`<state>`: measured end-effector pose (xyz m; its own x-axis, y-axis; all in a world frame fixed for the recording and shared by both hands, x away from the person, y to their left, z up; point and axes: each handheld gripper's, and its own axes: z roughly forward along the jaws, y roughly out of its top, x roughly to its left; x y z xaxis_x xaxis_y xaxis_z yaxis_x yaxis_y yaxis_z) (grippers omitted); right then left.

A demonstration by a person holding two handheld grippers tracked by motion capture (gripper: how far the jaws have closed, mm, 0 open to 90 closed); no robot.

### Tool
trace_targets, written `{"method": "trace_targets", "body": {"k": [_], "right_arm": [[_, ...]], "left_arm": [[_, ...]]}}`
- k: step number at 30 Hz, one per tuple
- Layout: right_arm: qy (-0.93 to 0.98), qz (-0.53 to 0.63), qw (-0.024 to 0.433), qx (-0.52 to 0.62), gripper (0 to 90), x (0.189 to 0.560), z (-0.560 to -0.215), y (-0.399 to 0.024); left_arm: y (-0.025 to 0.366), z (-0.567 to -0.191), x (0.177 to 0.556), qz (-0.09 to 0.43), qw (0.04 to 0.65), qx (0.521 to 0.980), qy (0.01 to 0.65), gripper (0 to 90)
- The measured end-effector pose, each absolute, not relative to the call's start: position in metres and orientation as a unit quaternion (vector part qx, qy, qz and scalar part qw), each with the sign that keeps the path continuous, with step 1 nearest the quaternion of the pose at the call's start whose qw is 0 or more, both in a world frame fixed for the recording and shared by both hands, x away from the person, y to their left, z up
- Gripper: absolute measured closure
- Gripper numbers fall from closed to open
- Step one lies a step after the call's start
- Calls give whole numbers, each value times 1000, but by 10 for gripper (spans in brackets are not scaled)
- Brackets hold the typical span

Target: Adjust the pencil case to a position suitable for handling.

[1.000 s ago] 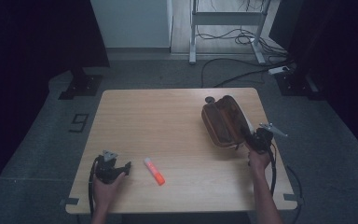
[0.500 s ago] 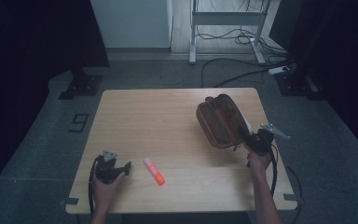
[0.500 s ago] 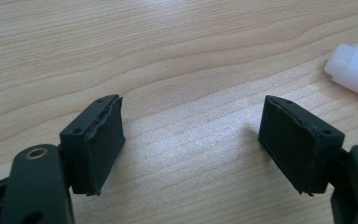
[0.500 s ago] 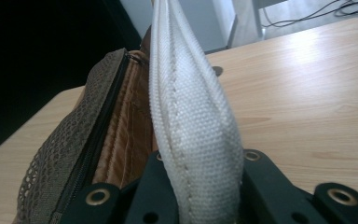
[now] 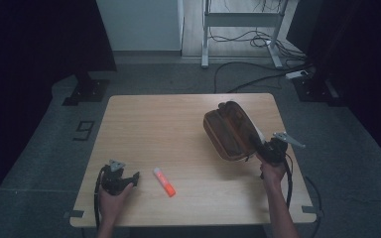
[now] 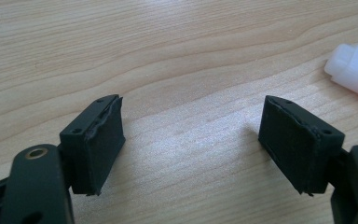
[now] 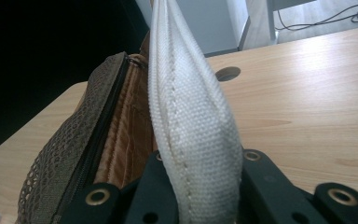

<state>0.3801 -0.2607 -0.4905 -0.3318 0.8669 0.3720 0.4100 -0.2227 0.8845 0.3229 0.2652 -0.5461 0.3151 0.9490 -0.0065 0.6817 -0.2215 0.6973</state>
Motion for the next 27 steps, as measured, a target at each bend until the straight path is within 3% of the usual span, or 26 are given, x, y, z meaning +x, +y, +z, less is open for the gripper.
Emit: {"method": "trace_targets", "body": {"k": [27], "right_arm": [[648,556,189,485,825,372,-488,-214]], "left_arm": [[265,-546,323,218,307,751,543,218]]}}
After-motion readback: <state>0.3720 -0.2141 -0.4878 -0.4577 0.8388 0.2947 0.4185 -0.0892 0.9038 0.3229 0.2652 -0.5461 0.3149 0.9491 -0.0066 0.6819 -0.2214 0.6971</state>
